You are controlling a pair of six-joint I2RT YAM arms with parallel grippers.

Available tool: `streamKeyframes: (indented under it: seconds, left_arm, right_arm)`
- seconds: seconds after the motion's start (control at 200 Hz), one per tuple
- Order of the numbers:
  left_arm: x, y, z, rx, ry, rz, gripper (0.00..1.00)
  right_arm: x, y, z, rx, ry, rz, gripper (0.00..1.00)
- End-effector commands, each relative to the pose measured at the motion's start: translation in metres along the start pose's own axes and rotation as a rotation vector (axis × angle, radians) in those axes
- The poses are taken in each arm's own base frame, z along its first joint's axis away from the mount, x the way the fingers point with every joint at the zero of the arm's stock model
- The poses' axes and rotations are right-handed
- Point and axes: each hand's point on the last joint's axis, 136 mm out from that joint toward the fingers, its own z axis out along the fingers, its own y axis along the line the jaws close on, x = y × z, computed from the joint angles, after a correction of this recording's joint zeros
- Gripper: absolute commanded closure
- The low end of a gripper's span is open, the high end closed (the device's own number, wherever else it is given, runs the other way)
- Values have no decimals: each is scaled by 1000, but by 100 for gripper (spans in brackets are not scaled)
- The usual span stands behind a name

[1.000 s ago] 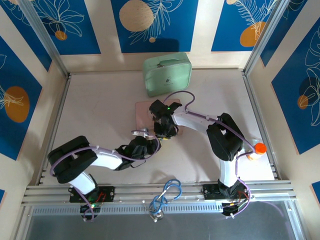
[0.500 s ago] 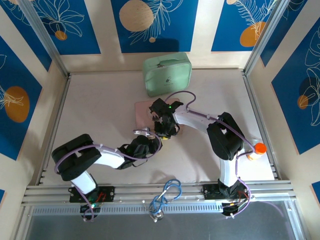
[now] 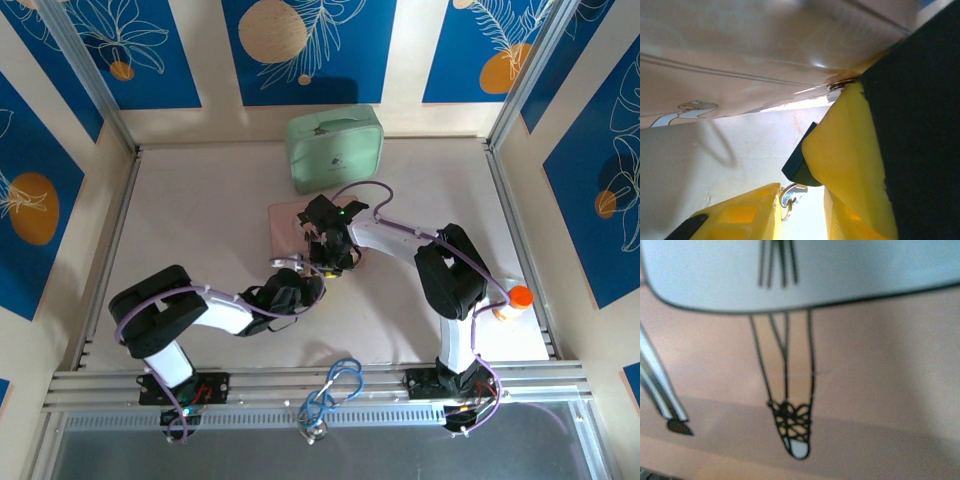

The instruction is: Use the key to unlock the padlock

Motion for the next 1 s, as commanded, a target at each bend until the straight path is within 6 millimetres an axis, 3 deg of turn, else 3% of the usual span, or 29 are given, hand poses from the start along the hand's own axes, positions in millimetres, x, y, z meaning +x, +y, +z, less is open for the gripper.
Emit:
streamKeyframes:
  seconds: [0.0, 0.525, 0.755, 0.84, 0.995]
  left_arm:
    - [-6, -20, 1, 79, -14, -4, 75]
    - [-18, -36, -4, 173, -41, -72, 96]
    - [-20, -38, -3, 187, -42, -106, 100]
    - [-21, -39, -1, 203, -42, -127, 100]
    - [-22, -41, -1, 216, -46, -147, 100]
  right_arm:
    - [8, -1, 9, -24, 56, 25, 77]
    - [9, -2, 10, -50, 38, 49, 77]
    - [8, -1, 9, -57, 28, 55, 72]
    - [7, -2, 9, -59, 10, 62, 65]
    - [2, -4, 5, -50, -109, 59, 41]
